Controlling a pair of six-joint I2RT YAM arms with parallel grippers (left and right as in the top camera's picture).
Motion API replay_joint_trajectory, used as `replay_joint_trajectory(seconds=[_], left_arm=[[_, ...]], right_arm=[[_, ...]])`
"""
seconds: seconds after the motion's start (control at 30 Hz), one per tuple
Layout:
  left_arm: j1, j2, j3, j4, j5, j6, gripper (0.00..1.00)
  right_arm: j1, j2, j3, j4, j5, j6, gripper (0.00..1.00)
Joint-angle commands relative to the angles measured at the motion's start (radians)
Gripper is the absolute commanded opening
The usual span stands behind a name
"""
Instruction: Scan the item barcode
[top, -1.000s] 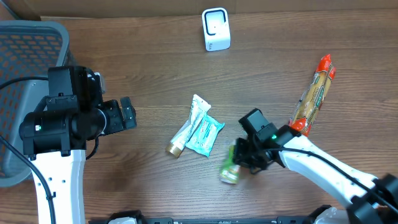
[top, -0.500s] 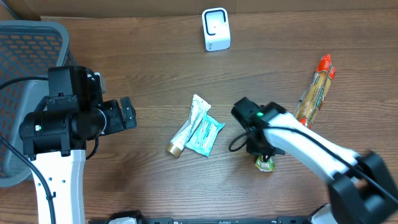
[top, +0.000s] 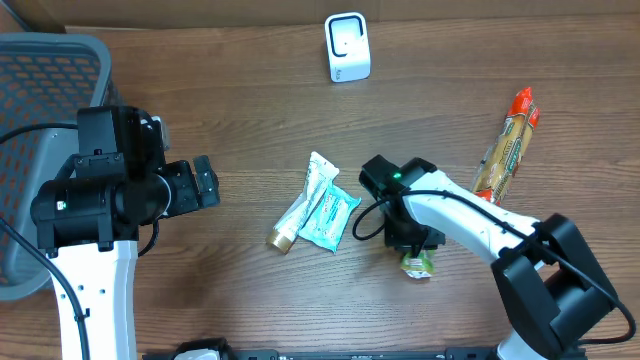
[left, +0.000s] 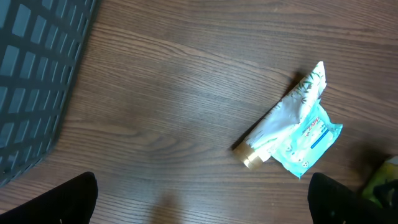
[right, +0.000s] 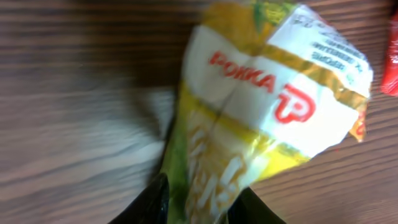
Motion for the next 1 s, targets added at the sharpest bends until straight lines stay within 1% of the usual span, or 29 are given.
replay_joint_trajectory(seconds=[0.0,0.13,0.23,0.43,0.57,0.67,0.7,0.77,0.83,0.87,0.97], left_arm=[[0.003,0.000,0.010,0.003,0.004,-0.017,1.00],[0.003,0.000,0.010,0.003,0.004,-0.017,0.99],[0.003,0.000,0.010,0.003,0.004,-0.017,0.99],[0.003,0.000,0.010,0.003,0.004,-0.017,1.00],[0.003,0.000,0.010,0.003,0.004,-0.017,1.00],[0.003,0.000,0.010,0.003,0.004,-0.017,1.00],[0.003,0.000,0.010,0.003,0.004,-0.017,1.00],[0.003,0.000,0.010,0.003,0.004,-0.017,1.00],[0.003,0.000,0.010,0.003,0.004,-0.017,1.00],[0.003,0.000,0.010,0.003,0.004,-0.017,1.00],[0.003,0.000,0.010,0.003,0.004,-0.017,1.00]], right_arm=[[0.068,0.005,0.071,0.002,-0.082,0.000,0.37],[0.122,0.005,0.103,0.010,-0.082,0.019,0.47],[0.137,0.005,0.116,0.034,-0.096,0.018,0.54],[0.093,-0.007,0.117,0.048,-0.127,0.055,0.54],[0.048,-0.080,0.117,0.022,-0.100,0.056,0.53],[0.028,-0.145,0.117,0.002,-0.093,0.055,0.57],[0.021,-0.161,0.117,-0.008,-0.092,0.056,0.59],[0.013,-0.167,0.116,-0.027,-0.105,0.064,0.75],[0.012,-0.164,0.105,-0.023,-0.145,0.063,0.85],[0.012,-0.164,0.091,-0.013,-0.167,0.063,0.88],[0.029,-0.163,0.029,0.028,-0.222,0.064,0.85]])
